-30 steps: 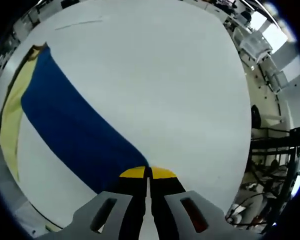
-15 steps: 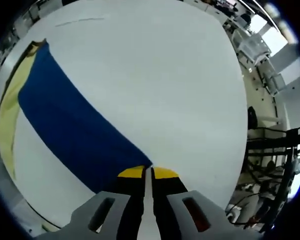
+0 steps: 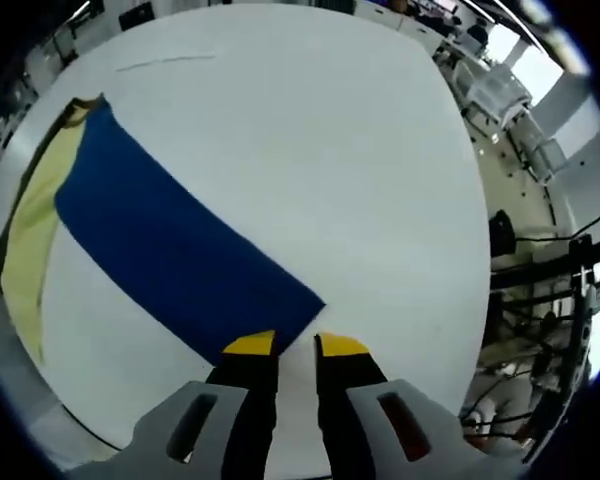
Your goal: Fold the garment on the visible template until the final outline fits inside the template.
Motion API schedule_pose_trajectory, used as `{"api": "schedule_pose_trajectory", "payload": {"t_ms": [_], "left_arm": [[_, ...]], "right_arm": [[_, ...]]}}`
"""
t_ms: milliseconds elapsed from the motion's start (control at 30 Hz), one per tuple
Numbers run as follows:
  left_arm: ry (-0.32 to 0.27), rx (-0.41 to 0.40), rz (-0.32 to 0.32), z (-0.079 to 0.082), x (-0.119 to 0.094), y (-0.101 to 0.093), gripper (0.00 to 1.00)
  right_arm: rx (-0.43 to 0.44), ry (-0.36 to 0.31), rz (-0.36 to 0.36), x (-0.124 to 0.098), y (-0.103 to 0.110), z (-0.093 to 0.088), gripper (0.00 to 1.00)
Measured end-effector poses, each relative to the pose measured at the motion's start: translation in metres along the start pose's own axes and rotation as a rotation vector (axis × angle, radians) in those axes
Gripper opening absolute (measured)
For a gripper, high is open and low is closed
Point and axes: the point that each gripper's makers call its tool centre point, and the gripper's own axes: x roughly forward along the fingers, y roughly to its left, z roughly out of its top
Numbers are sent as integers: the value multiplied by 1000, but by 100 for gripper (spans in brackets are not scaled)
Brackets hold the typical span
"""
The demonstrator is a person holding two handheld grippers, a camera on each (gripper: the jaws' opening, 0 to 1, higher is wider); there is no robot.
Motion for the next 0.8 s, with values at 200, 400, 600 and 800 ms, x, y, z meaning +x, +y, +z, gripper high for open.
{"api": "schedule_pose_trajectory", "payload": {"t_ms": [200, 400, 600, 800], "left_arm": [[-14, 2, -8, -1, -4, 0, 99], [-18, 2, -16, -4, -10, -1, 99], [-19, 16, -21, -3, -17, -1, 99], [-16, 37, -22, -5, -23, 1, 99]], "right_arm": [[-27, -16, -1, -9, 19, -3, 24], [-17, -55, 0, -24, 40, -1, 33], [12, -107, 12, -38, 59, 3, 37], [20, -149, 26, -50, 76, 6, 40]]}}
